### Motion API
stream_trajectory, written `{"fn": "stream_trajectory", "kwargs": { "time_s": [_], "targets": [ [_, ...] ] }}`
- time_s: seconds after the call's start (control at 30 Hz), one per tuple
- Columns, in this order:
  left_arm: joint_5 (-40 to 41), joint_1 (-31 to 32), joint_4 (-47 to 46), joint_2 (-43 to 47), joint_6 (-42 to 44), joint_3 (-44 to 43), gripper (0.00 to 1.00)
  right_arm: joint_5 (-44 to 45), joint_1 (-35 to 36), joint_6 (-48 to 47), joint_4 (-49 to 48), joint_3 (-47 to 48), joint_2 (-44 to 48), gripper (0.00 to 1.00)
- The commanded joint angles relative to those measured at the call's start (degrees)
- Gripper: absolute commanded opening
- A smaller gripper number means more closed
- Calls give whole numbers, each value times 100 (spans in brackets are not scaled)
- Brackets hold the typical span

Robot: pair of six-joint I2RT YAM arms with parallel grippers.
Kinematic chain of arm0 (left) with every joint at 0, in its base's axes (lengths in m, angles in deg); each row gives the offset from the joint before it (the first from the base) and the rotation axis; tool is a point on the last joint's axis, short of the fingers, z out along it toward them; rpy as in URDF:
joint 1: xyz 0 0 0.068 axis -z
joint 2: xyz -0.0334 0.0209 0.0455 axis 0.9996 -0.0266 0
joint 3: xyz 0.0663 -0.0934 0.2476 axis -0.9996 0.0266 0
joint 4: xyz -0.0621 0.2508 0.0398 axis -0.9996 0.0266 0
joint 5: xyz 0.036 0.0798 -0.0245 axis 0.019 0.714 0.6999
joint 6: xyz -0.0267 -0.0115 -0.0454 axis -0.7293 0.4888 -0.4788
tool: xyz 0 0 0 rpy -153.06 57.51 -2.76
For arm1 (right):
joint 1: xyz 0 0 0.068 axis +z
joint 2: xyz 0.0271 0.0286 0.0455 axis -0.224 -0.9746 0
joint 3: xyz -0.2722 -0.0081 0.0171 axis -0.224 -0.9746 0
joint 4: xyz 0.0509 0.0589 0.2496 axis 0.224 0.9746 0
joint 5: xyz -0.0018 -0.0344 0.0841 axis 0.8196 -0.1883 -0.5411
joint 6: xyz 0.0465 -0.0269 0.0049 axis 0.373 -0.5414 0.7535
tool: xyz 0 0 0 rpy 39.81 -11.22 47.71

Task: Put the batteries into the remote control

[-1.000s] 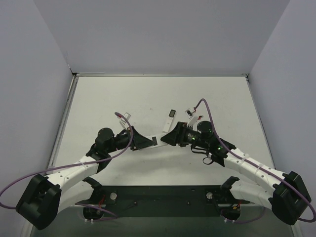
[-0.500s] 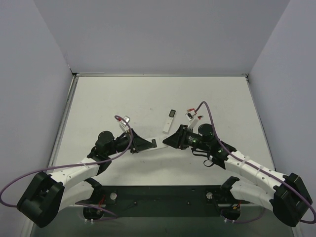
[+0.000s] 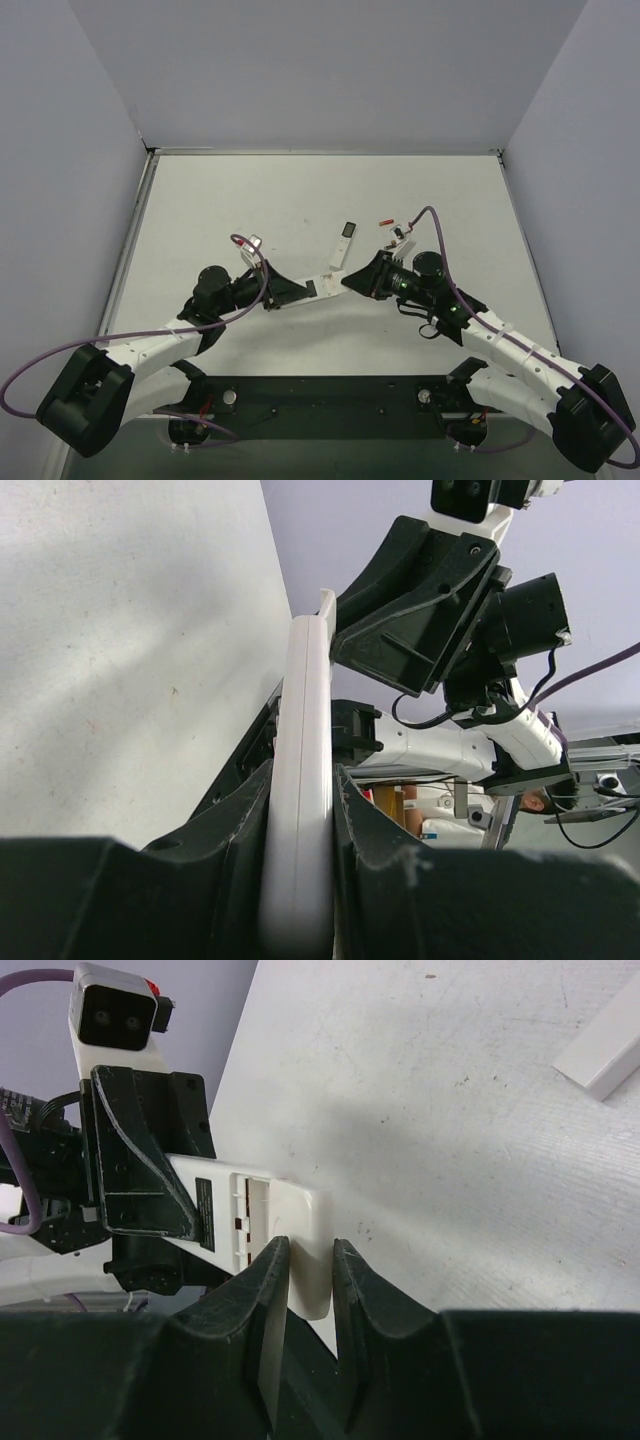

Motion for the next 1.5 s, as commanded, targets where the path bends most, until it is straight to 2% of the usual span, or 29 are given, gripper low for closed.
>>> {"fn": "stream_trajectory", "kwargs": {
  "time_s": [0.0,0.13,0.3,0.43,0.57,0.73,0.97,1.23,1.37,1.4,1.47],
  "targets": [
    [71,-22,-35,-27,580,-92,0,205,-92,-187,250,-76,124,0],
    [440,-74,1185,43,1241,-92,0,240,-417,-135,453,-225,291,0],
    [792,-154,1698,70,1576,13,0,363,-838,-99,805,-497,327,0],
    [819,-163,1567,-298,1612,75,0,372,-848,-117,691,-656,63,0],
    [618,-163,1093,-843,1506,154,0,276,-865,84,130,-832,-419,0],
    [555,-163,995,-950,1506,119,0,196,-874,173,-372,-937,-912,0],
    [529,-162,1197,-1195,1699,40,0,-463,-813,639,-1980,-990,-1826,0],
    [178,-145,1277,-2188,1998,-320,0,-402,-769,613,-1964,-1016,-1889,0],
    [159,-84,1407,-2505,2095,-514,12,-349,-751,534,-1762,-1025,-1722,0],
    [247,-75,1756,-2488,2217,-540,24,-331,-760,490,-1718,-1025,-1687,0],
    [579,-75,2250,-2366,2384,-628,34,-279,-760,446,-1595,-1016,-1590,0]
  ]
}}
